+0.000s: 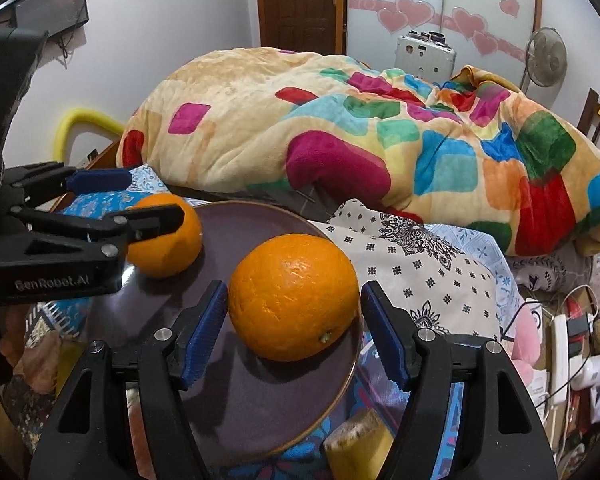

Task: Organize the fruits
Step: 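Carry both oranges onto the brown plate and open both tools, then move the left tool to the pink pomelo segment while the right tool approaches the yellow cob, then grasp the pink pomelo segment with the left tool while the right tool grasps the yellow cob, then carry the pomelo segment and yellow cob onto the brown plate and release both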

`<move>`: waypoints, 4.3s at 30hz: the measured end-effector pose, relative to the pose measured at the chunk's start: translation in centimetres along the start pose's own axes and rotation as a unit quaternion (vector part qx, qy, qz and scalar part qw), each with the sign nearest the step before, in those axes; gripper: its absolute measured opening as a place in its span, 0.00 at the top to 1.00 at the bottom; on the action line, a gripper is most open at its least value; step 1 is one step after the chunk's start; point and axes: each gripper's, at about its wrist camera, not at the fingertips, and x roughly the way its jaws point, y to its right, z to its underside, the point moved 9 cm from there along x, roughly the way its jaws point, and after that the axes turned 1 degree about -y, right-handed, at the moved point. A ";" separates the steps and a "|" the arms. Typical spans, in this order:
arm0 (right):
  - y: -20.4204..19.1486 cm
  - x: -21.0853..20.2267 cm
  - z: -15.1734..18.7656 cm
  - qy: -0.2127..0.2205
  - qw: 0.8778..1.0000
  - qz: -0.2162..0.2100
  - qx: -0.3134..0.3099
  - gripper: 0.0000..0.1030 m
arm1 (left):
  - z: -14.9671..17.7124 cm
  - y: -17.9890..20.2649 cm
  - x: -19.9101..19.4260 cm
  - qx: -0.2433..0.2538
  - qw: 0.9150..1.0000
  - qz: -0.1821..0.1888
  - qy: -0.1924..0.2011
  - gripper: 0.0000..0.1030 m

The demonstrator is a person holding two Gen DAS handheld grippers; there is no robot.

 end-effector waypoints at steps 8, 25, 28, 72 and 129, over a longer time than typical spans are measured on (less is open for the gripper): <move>-0.1 -4.6 0.1 0.039 0.999 0.014 -0.010 0.35 | 0.7 -1.4 -5.5 0.009 0.998 -0.031 0.049 0.27; 2.8 -11.2 6.4 0.057 0.997 0.059 0.004 0.33 | 8.9 -3.4 -10.8 -0.012 0.998 -0.041 0.045 0.21; 3.2 -11.5 7.8 0.052 0.997 0.063 0.005 0.33 | 10.7 -3.6 -10.8 -0.016 0.998 -0.041 0.035 0.21; 5.4 -8.6 14.8 -0.017 0.998 0.046 0.036 0.63 | 17.9 -3.9 -6.1 -0.029 0.999 -0.006 -0.024 0.53; 1.6 -12.6 4.9 0.093 0.995 0.017 0.009 0.66 | 9.4 -2.5 -12.8 -0.018 0.996 0.024 0.081 0.78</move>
